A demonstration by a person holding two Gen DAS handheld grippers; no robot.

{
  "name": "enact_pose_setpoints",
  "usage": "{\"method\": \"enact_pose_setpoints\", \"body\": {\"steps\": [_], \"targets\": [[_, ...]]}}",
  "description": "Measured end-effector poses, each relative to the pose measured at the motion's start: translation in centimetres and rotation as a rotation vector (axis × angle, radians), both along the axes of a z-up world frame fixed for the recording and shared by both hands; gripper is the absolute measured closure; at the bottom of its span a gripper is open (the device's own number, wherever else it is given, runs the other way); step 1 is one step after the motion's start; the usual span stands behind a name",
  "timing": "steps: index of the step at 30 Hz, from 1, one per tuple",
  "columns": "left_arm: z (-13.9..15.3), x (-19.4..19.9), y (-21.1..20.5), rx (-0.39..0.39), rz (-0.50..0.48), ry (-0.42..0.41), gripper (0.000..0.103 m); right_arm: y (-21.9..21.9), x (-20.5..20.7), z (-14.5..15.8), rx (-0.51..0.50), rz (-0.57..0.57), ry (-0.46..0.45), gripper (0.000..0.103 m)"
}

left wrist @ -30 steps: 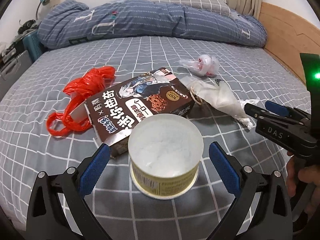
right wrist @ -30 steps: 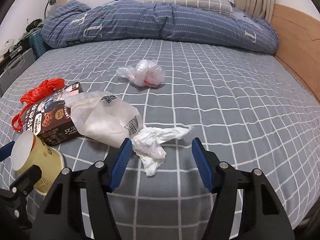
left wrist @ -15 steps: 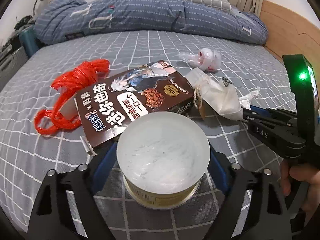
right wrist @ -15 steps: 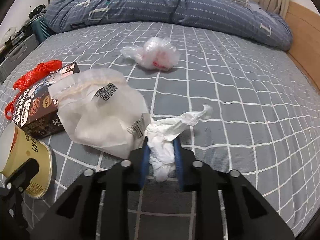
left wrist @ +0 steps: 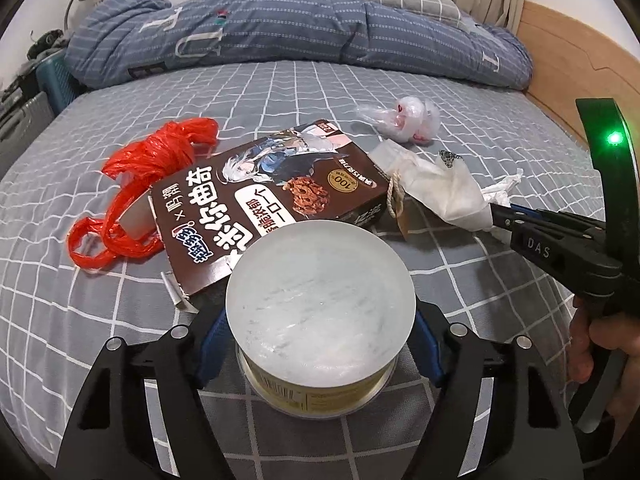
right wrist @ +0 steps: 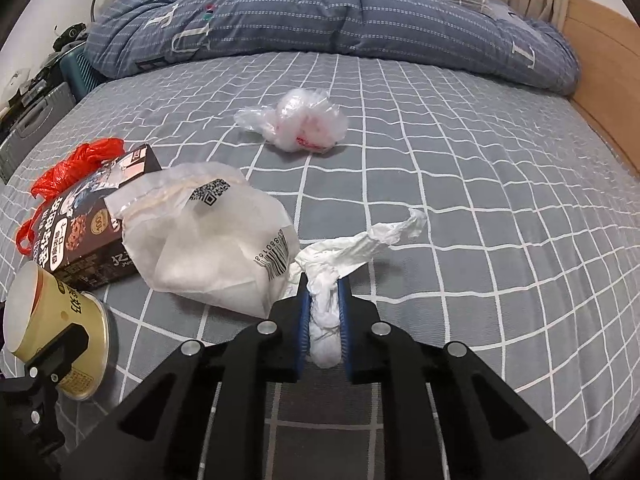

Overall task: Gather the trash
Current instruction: 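Carry the yellow cup and white tissue with both grippers over the black bin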

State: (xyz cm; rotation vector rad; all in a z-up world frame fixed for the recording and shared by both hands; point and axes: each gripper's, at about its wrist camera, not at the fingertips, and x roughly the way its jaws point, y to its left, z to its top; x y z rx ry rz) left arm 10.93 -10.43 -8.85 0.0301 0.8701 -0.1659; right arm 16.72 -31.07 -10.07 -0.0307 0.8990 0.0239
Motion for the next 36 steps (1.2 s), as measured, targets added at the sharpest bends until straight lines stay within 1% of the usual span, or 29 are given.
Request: {"method": "enact_pose_setpoints", "body": {"steps": [5, 10, 22, 29, 36], "targets": [[0.5, -0.3, 0.0, 0.004, -0.006, -0.01, 0.031, -0.6, -0.2, 0.8, -0.009, -0.027, -0.019, 0.09], [1.4, -0.5, 0.1, 0.005, -0.005, -0.022, 0.031, -1.0, -0.4, 1.6, -0.041, -0.055, -0.04, 0.09], [3.6, -1.4, 1.4, 0.001, 0.008, -0.049, 0.031, -0.4, -2.4, 4.4, -0.063, -0.05, -0.116, 0.09], [4.3, -1.8, 2.4, -0.009, 0.02, -0.052, 0.031, 0.5, -3.9, 5.2, -0.071, -0.031, -0.139, 0.09], [5.1, -2.5, 3.1, 0.001, 0.019, -0.07, 0.031, 1.9, -5.7, 5.9, -0.056, -0.019, -0.149, 0.09]]}}
